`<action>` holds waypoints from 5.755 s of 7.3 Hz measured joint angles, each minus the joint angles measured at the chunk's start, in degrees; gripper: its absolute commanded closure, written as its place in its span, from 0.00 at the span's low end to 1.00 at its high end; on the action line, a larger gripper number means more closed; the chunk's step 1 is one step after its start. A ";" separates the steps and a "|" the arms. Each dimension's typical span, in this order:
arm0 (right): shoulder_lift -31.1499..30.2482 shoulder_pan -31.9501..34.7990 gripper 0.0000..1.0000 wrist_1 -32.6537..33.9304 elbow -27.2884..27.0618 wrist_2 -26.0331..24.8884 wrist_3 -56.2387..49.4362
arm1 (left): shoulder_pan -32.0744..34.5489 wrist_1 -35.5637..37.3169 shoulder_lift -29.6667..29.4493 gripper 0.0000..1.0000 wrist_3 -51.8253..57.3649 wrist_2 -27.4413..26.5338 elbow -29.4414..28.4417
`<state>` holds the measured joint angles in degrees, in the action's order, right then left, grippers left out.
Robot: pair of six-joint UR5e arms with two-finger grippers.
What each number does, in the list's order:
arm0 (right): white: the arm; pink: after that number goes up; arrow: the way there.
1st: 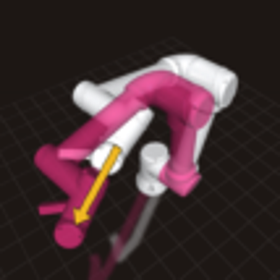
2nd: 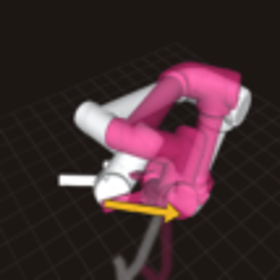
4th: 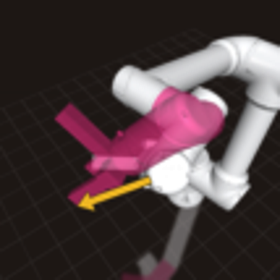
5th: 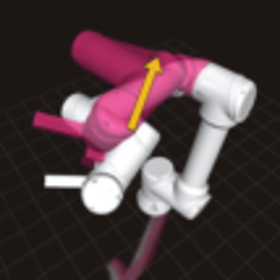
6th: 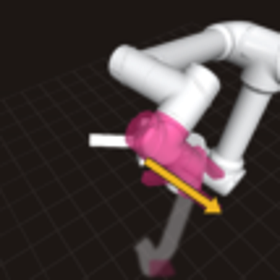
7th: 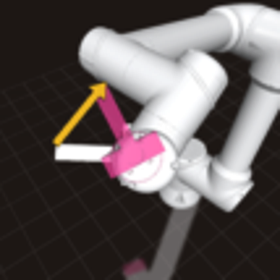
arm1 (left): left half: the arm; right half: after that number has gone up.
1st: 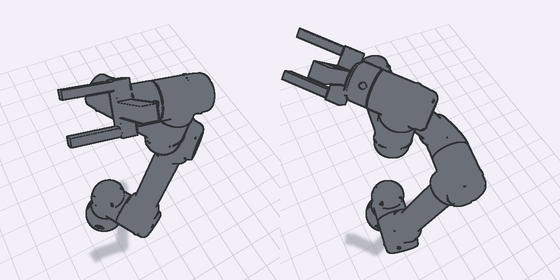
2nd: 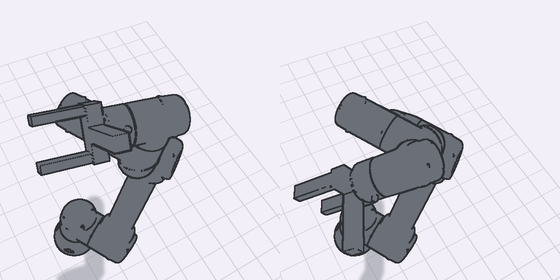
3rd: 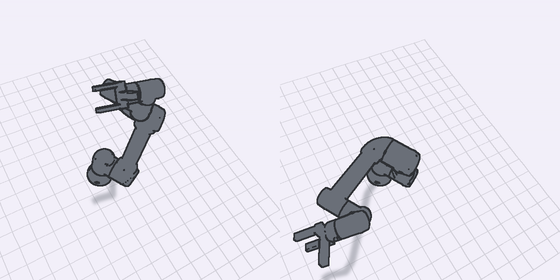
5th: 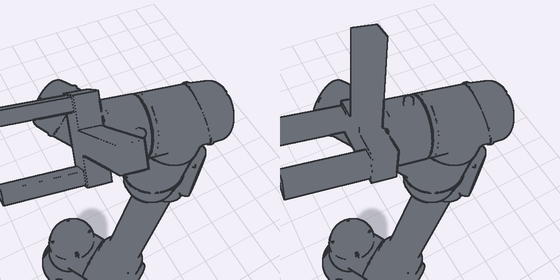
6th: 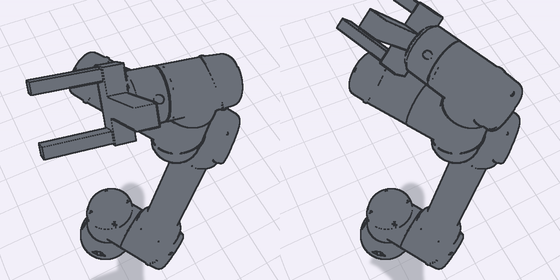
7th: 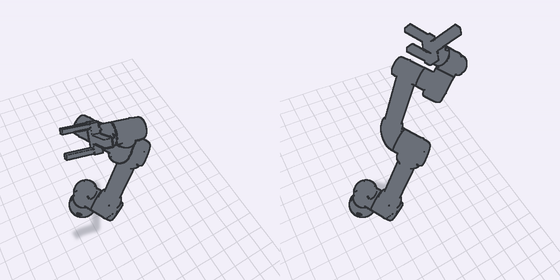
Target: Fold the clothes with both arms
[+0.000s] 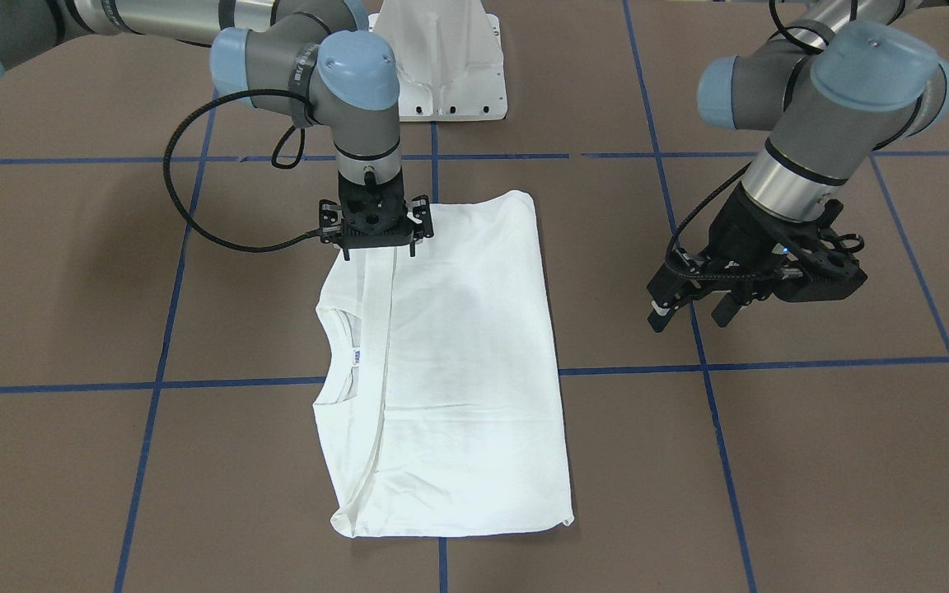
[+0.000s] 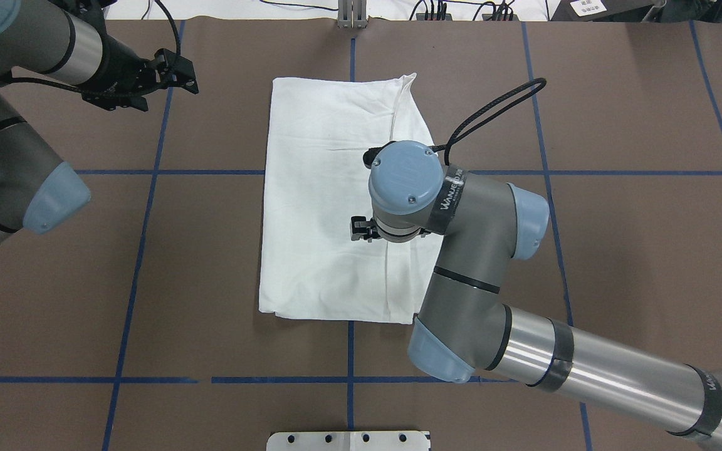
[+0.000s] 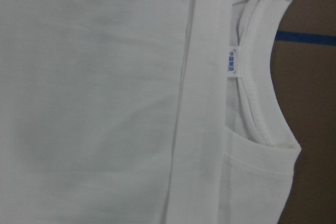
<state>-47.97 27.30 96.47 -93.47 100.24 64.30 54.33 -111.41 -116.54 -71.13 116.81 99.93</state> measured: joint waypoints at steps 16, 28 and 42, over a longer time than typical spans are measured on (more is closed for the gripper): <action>-7.28 0.03 0.00 13.05 -3.05 -2.86 -14.02 | -3.57 -0.39 0.95 0.00 -0.99 0.85 -0.82; -13.58 4.14 0.00 -1.68 -22.10 8.09 -2.99 | -33.96 -0.30 1.52 0.22 -35.93 -14.04 2.79; -14.05 4.16 0.00 -1.98 -21.76 8.04 -2.69 | -34.00 4.55 0.82 0.17 -36.71 -14.68 2.82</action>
<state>-62.02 31.46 94.48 -115.23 108.28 61.62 20.33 -106.86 -115.73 -107.84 102.13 102.75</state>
